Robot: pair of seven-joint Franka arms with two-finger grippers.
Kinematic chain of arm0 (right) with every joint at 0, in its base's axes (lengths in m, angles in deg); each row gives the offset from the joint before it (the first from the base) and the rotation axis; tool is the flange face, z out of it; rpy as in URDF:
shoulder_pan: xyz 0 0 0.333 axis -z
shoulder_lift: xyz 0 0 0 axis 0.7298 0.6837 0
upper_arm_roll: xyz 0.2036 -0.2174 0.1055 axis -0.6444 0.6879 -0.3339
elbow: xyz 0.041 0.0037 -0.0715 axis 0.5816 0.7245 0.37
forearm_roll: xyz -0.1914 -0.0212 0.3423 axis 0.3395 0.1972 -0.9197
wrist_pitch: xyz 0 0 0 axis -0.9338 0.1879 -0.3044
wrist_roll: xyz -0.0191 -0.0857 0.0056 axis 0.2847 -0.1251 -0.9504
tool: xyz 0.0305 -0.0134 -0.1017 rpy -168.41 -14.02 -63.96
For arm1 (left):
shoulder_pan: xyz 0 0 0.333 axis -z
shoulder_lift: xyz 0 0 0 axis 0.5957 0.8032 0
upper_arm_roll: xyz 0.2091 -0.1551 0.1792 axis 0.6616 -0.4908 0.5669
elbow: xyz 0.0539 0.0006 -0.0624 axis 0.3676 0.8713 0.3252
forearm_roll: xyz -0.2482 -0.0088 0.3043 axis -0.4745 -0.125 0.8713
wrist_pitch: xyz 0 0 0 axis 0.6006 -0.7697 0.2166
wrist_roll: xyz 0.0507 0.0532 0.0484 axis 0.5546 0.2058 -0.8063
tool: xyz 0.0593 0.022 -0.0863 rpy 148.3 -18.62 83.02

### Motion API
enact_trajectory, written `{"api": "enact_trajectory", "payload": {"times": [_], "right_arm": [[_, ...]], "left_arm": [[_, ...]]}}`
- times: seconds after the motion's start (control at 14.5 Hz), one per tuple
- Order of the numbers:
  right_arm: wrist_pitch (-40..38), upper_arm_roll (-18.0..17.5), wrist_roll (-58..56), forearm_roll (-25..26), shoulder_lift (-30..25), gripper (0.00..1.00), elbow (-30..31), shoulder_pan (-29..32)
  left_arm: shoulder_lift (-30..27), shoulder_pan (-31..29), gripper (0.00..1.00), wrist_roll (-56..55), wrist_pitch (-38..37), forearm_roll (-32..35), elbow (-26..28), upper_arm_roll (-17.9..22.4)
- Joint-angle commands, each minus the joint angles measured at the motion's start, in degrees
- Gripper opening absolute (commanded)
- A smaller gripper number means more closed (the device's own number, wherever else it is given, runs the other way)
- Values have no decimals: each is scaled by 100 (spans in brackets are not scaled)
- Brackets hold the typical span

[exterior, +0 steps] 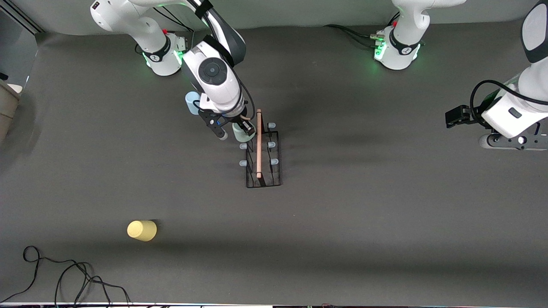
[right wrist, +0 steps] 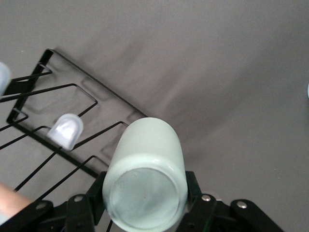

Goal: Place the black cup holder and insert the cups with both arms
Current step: 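Carry the green cup onto a rack peg with the right gripper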

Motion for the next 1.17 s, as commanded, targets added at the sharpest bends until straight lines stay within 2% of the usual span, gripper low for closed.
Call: {"api": "enact_trajectory", "payload": {"times": [0.0, 0.07, 0.14, 0.28, 0.41, 0.62, 0.76, 0.83, 0.97, 1.1], "right_arm": [[122, 38, 169, -59, 58, 82, -14, -56], [78, 47, 178, -59, 23, 94, -40, -38], [-27, 73, 187, -59, -29, 100, -92, -38], [-647, 91, 161, -59, -126, 100, -530, -12], [-1640, 143, 134, -50, -118, 100, -1328, 41], [-2863, 459, -180, -41, -56, 100, -2401, 94], [-3339, 704, -1283, -24, -100, 100, -2676, 172], [-3524, 941, -1994, 11, -126, 100, -2738, 181], [-3666, 1555, -3854, 177, -144, 100, -2773, 182], [-3562, 2345, -5902, 196, -65, 100, -2782, 199]], "left_arm": [[-130, 20, 100, 64, -62, 67, 96, 14], [-121, 11, 100, 64, -62, 67, 96, 14], [-130, 11, 100, 64, -62, 59, 96, 14], [-130, 11, 100, 64, -62, 67, 96, 14], [-121, 11, 100, 64, -62, 67, 96, 14], [-121, 20, 100, 64, -62, 67, 96, 5], [-121, 20, 99, 64, -62, 59, 96, 5], [-121, 20, 100, 64, -62, 59, 96, 5], [-121, 20, 100, 64, -62, 59, 96, 5], [-121, 11, 100, 64, -62, 59, 96, 5]]}}
